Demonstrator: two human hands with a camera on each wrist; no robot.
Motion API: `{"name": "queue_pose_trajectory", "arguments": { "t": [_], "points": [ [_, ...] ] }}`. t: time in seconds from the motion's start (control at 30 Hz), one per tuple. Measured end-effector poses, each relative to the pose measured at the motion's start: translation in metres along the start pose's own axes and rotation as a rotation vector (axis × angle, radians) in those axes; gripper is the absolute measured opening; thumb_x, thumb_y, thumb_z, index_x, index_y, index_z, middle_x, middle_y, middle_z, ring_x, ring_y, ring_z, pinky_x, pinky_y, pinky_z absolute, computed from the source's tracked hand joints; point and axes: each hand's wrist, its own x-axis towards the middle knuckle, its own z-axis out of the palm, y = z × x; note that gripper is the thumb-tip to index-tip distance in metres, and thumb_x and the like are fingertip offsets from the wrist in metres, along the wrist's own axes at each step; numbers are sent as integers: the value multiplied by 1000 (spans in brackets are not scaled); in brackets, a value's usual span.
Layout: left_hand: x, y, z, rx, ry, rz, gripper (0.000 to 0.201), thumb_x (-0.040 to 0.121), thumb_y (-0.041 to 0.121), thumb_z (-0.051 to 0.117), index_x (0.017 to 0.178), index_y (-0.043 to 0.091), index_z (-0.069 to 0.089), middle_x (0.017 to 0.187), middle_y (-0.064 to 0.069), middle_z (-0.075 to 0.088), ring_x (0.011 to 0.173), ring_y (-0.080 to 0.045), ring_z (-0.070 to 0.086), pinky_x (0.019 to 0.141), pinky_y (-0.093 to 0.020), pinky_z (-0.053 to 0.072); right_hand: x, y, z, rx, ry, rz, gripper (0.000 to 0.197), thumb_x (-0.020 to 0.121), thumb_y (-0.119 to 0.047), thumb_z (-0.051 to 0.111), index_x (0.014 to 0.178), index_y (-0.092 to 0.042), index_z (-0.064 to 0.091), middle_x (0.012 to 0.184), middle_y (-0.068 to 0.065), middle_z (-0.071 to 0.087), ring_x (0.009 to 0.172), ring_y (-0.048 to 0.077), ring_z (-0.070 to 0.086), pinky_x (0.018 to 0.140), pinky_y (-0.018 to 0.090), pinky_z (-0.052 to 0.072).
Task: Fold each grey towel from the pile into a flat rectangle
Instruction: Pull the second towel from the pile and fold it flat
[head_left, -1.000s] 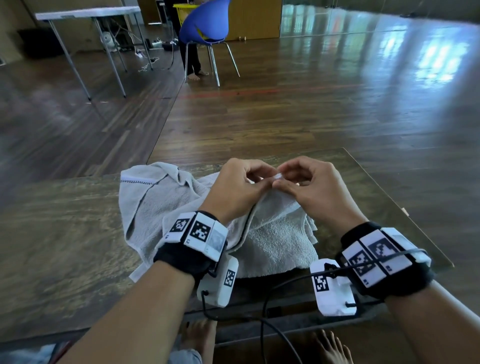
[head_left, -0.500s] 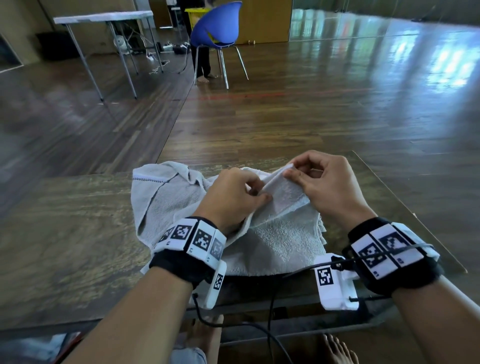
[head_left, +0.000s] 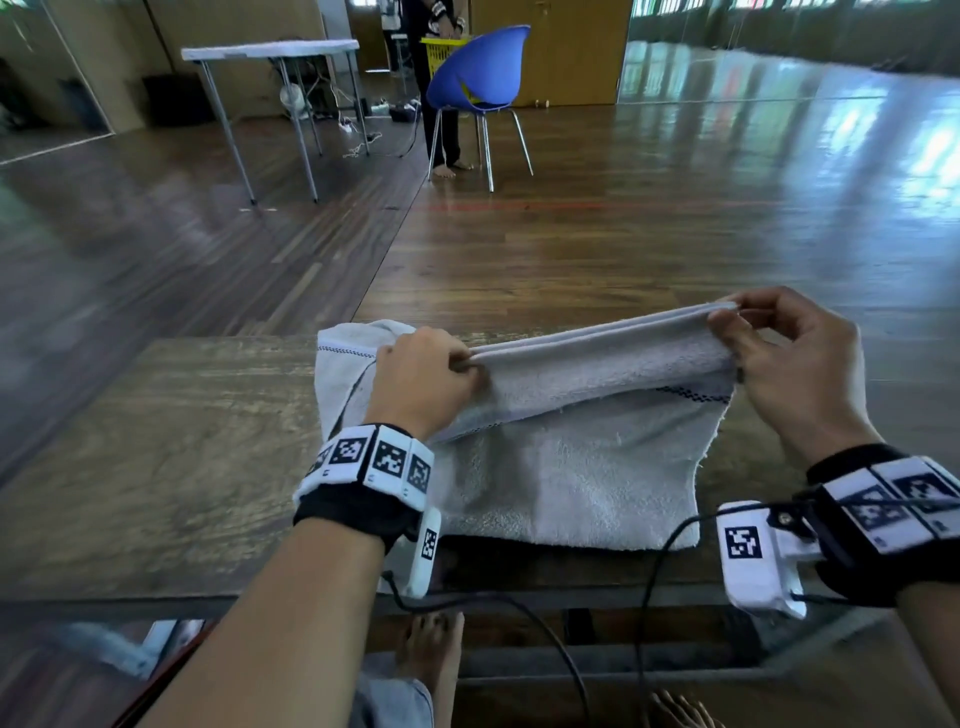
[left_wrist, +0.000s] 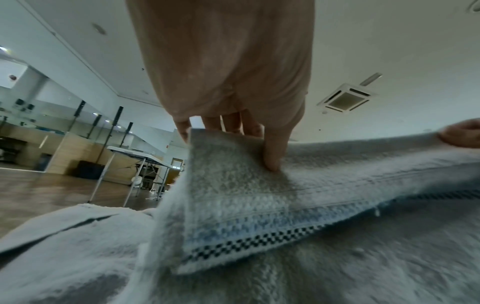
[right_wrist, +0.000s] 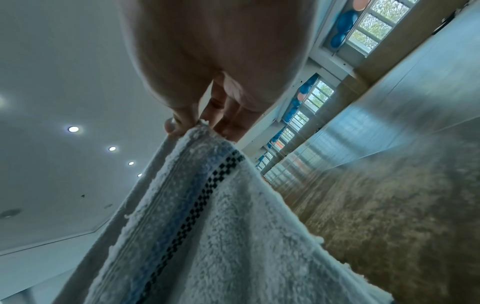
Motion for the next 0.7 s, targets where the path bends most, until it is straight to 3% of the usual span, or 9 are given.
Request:
{"name": "queue_pose_trajectory", "arguments": {
  "t": [0.1,0.17,0.23,0.37,0.5,0.63,0.7],
  "points": [
    [-1,-9,-4,-97,-6,31,14,82,26,71,72,17,73,65,8,55,82,-27,60,76,-39,46,-1,5,-11,-16,9,19,9,78,-51,75,84,-45,71,83,-22,71,77,4,68,68,47,63],
    [-2,-11,-9,-183,43,46,11,83,21,74,87,12,79,78,-1,68,88,-28,62,82,-44,49,0,10,-17,-33,17,49,7,79,-48,76,83,-45,71,85,-14,72,85,21,71,73,51,62],
    [-1,-11,-12,-254,101,56,11,84,15,74,91,9,79,86,-9,73,86,-28,64,82,-45,50,3,15,-20,-26,18,81,8,82,-39,77,81,-44,72,86,-5,72,81,27,70,70,50,63],
    [1,-5,-16,-332,157,58,11,86,10,71,93,12,79,86,-3,74,84,-18,65,85,-35,51,7,24,-23,-48,9,123,22,85,-29,78,74,-47,71,81,-6,68,73,17,68,55,23,60],
    [3,-5,-17,-387,201,48,12,87,11,71,96,15,78,90,1,75,90,-14,65,86,-28,50,8,33,-23,-75,-37,252,13,85,-33,78,75,-36,69,79,-3,69,59,7,70,60,32,62],
    [3,-9,-17,-375,200,65,16,89,16,70,103,23,71,91,9,71,86,-9,63,78,-19,47,10,32,-26,-150,-120,309,14,86,-43,73,79,-34,65,74,-3,63,41,5,62,41,25,54],
    [3,-10,-17,-357,196,61,23,90,18,69,111,28,68,91,11,69,83,-4,60,73,-12,42,11,31,-24,-127,-179,375,15,91,-42,68,85,-29,64,71,0,65,35,6,56,41,27,53]
  ]
}}
